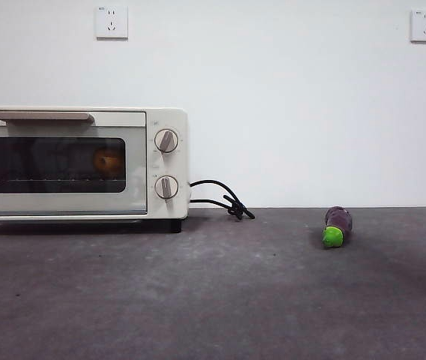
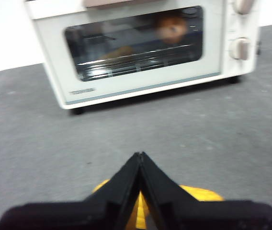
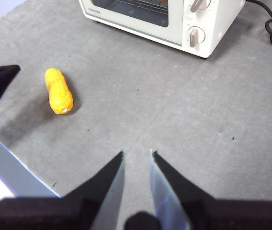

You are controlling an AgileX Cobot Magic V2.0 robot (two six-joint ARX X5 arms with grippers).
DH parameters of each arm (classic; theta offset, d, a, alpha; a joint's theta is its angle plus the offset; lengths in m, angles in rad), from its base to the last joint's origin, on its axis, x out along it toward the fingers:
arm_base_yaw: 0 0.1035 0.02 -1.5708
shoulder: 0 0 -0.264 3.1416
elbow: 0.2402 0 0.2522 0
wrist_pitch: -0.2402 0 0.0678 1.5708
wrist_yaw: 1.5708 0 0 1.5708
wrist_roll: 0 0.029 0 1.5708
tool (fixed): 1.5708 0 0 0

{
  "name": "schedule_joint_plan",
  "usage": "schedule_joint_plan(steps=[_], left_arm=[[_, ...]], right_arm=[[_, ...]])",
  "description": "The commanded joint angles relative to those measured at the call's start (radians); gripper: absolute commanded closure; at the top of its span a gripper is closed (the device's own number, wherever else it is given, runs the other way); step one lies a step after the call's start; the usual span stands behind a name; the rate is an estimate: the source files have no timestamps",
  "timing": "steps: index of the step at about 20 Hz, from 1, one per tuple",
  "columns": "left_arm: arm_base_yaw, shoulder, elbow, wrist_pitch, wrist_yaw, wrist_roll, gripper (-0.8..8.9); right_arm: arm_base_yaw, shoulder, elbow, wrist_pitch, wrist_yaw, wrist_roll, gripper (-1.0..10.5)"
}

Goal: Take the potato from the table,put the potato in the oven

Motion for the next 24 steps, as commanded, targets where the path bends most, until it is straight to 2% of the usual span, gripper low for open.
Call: schedule_joint_plan(steps=[1, 4, 7, 13, 16, 24], left_arm=[[0.028, -0.002, -0.010, 0.006, -0.010, -0.007, 8.18], [0.053, -0.002, -0.010, 0.006, -0.010, -0.008, 8.17], [0.056, -0.002, -0.010, 0.005, -0.037, -0.070, 8.18], [0.057, -0.002, -0.010, 0.010, -0.072, -0.106, 8.18], [0.056, -0.002, -0.010, 0.015, -0.024, -0.108, 8.17], [0.056, 0.010, -0.010, 0.015, -0.028, -0.108, 8.18]], right_arm=[[0.001, -0.001, -0.003, 0.005, 0.004, 0.010, 8.5], [0.001, -0.001, -0.003, 0.005, 0.004, 0.010, 8.5], [0.001, -0.001, -0.003, 0.005, 0.004, 0.010, 8.5], [0.001, -0.001, -0.003, 0.005, 0.004, 0.010, 8.5], [0.001, -0.001, -0.003, 0.005, 0.004, 0.010, 8.5], [0.001, -0.001, -0.003, 0.005, 0.004, 0.010, 8.5]])
